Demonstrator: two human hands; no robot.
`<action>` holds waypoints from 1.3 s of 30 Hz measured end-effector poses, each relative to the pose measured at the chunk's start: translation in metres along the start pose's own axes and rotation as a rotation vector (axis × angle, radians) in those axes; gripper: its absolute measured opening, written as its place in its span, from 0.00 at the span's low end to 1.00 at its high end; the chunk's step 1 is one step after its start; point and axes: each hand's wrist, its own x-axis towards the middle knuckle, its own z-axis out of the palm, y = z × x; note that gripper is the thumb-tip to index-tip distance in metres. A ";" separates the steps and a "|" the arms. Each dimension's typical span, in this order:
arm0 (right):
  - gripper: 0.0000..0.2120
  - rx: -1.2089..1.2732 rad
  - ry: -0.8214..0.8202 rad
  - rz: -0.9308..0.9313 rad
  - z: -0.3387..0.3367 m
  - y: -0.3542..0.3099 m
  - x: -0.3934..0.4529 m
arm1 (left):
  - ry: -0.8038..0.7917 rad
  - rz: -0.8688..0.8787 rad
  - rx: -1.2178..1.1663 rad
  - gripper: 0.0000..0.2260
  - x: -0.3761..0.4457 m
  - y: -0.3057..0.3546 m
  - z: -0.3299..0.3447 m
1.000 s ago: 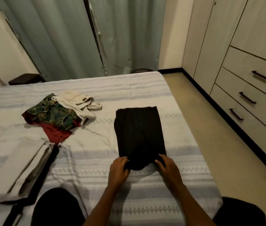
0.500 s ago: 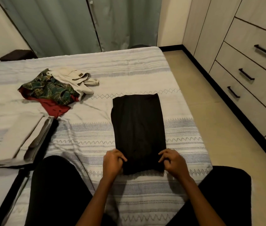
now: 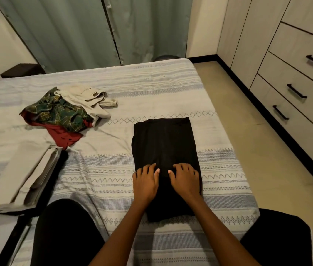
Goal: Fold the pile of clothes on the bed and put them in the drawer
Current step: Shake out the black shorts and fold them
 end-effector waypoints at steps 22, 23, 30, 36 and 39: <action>0.36 -0.112 -0.125 0.032 0.035 0.064 0.268 | -0.052 -0.321 -0.009 0.28 0.223 -0.057 0.040; 0.34 -0.046 -0.052 0.059 0.035 0.064 0.270 | 0.001 -0.341 -0.015 0.28 0.229 -0.055 0.038; 0.24 0.269 0.064 0.382 0.007 0.077 0.311 | 0.051 -0.379 -0.106 0.17 0.279 -0.062 0.016; 0.07 0.596 0.244 0.237 0.001 0.070 0.297 | 0.234 -0.244 -0.156 0.08 0.279 -0.056 0.006; 0.07 0.876 0.113 0.044 -0.003 0.063 0.275 | 0.296 -0.158 -0.486 0.07 0.254 -0.050 -0.005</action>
